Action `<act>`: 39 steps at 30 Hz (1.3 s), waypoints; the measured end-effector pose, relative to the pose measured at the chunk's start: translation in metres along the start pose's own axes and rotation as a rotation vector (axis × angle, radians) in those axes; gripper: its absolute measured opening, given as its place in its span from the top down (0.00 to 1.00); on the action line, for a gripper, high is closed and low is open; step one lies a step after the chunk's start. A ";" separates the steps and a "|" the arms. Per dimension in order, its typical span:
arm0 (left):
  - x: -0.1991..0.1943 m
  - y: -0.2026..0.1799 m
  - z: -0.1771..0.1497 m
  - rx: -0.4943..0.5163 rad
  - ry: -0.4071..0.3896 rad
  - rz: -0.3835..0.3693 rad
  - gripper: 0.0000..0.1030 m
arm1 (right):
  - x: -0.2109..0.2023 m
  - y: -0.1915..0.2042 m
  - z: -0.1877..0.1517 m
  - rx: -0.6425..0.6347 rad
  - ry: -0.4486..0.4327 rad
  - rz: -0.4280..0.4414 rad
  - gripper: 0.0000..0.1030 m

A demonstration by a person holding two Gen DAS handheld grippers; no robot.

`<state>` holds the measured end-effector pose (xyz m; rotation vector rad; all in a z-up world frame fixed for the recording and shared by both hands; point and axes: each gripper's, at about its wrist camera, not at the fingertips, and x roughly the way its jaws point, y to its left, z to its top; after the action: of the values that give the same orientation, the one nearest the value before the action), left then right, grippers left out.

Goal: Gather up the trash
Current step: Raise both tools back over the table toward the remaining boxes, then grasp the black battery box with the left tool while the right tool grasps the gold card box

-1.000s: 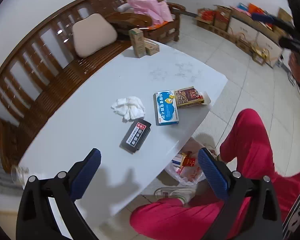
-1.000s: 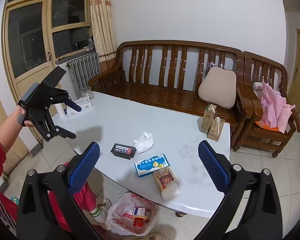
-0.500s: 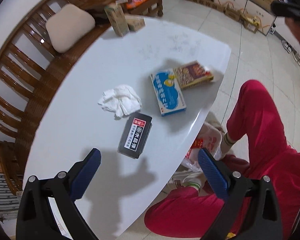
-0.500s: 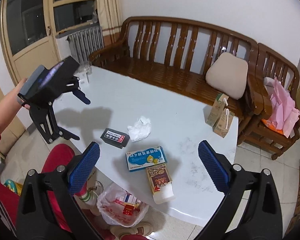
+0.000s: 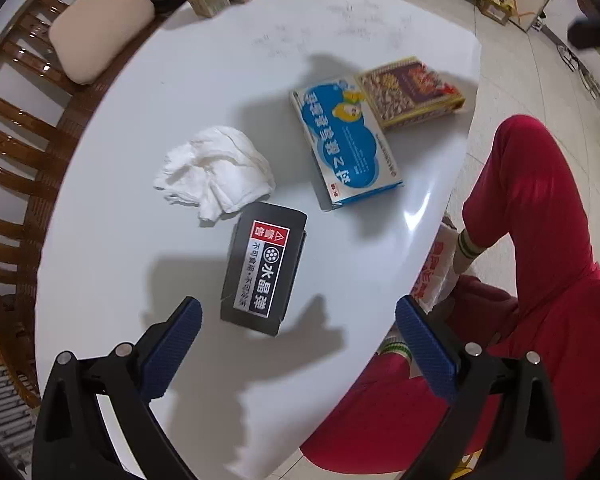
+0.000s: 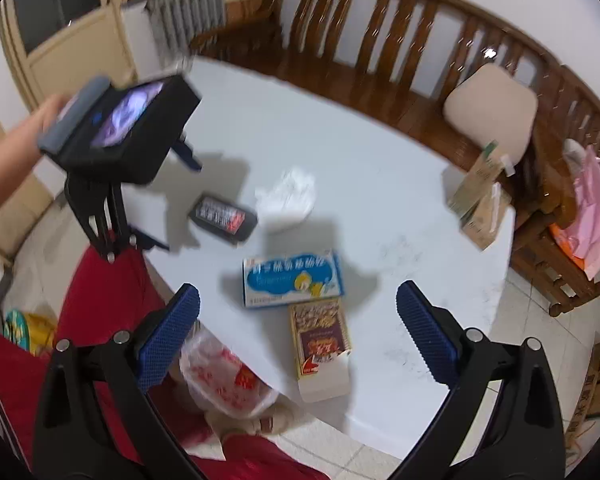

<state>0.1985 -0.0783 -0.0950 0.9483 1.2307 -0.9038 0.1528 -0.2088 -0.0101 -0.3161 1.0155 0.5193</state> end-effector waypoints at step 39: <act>0.075 0.039 0.015 -0.077 0.006 -0.105 0.31 | 0.160 -0.027 -0.047 -0.023 0.364 0.035 0.41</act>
<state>0.2486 -0.0819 -0.1648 0.8322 1.3205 -0.9298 0.2016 -0.2120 -0.1718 -0.4238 1.3696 0.5155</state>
